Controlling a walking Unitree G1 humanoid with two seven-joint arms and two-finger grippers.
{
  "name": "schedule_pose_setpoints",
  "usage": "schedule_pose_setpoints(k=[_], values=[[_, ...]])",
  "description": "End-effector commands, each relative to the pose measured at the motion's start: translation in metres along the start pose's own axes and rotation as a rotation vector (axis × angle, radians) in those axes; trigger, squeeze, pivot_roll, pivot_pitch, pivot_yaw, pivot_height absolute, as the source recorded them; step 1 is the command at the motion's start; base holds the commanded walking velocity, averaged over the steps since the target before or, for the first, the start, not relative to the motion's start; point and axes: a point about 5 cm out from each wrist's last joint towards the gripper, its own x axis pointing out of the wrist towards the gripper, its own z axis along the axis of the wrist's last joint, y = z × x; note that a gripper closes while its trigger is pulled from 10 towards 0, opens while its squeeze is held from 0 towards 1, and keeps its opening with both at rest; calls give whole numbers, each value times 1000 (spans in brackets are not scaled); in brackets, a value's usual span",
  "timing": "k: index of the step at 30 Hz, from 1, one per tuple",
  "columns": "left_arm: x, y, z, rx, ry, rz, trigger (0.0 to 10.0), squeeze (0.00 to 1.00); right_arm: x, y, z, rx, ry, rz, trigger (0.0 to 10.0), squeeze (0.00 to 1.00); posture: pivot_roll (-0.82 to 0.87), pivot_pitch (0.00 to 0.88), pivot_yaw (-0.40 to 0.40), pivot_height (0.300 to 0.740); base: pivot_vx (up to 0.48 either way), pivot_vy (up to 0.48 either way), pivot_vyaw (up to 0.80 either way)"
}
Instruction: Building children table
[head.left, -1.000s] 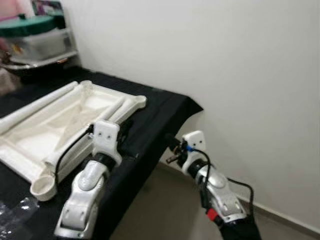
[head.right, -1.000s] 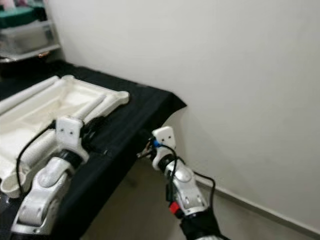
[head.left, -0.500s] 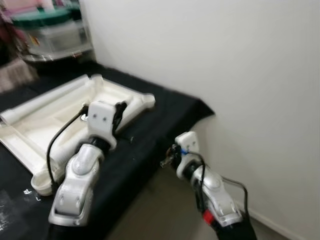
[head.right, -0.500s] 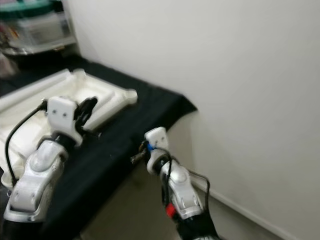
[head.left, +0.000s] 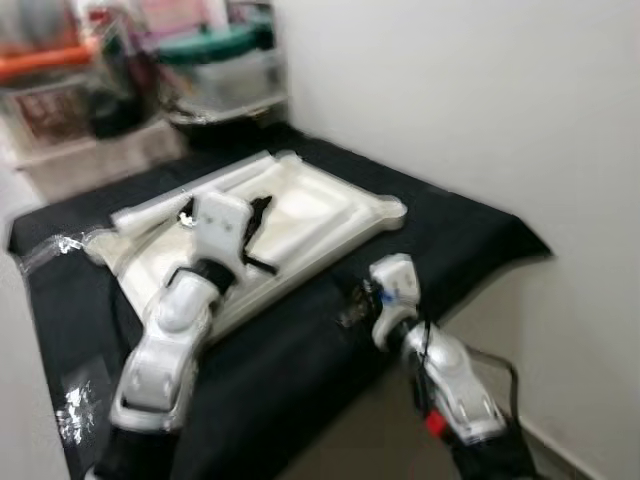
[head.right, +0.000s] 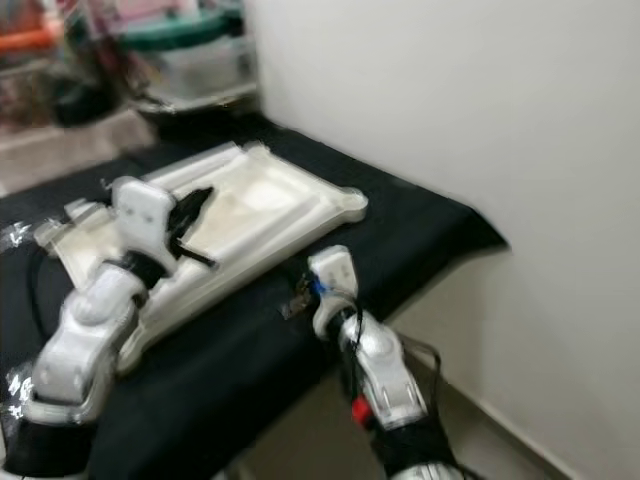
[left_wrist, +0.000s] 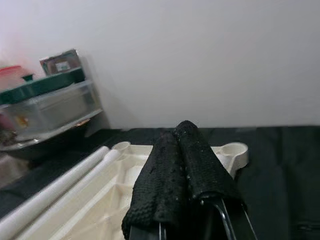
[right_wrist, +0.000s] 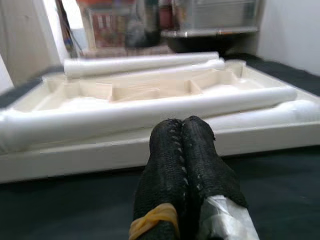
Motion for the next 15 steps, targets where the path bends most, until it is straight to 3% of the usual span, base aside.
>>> schedule_pose_setpoints(k=[1, 2, 3, 11, 12, 15], values=[[-5, -9, -6, -37, 39, -84, 10000, 0, 4, 5, -1, 13, 12, 11, 10000, 0, -28, 0, -11, 740, 0, 0, 0], [-8, -22, -5, -88, 48, -196, 10000, 0, 3, 4, -1, 16, 10, 12, 10000, 0, -28, 0, -11, 740, 0, 0, 0], [-9, -24, -5, -88, 49, -219, 10000, 0, 3, 4, -1, 17, 11, 14, 10000, 0, -26, 0, -13, 740, 0, 0, 0], [-2, -12, -5, 8, 68, -214, 10000, 0, 4, 5, -1, 21, 17, 19, 10000, 0, -25, 0, -13, 740, 0, 0, 0], [0, -11, -6, 15, 70, -225, 10000, 1000, 4, 5, -1, 20, 18, 19, 10000, 0, -26, 0, -11, 740, 0, 0, 0], [2, -10, -8, 16, 77, -239, 10000, 1000, 4, 5, -1, 19, 20, 18, 10000, 0, -31, 0, -9, 740, 0, 0, 0]])
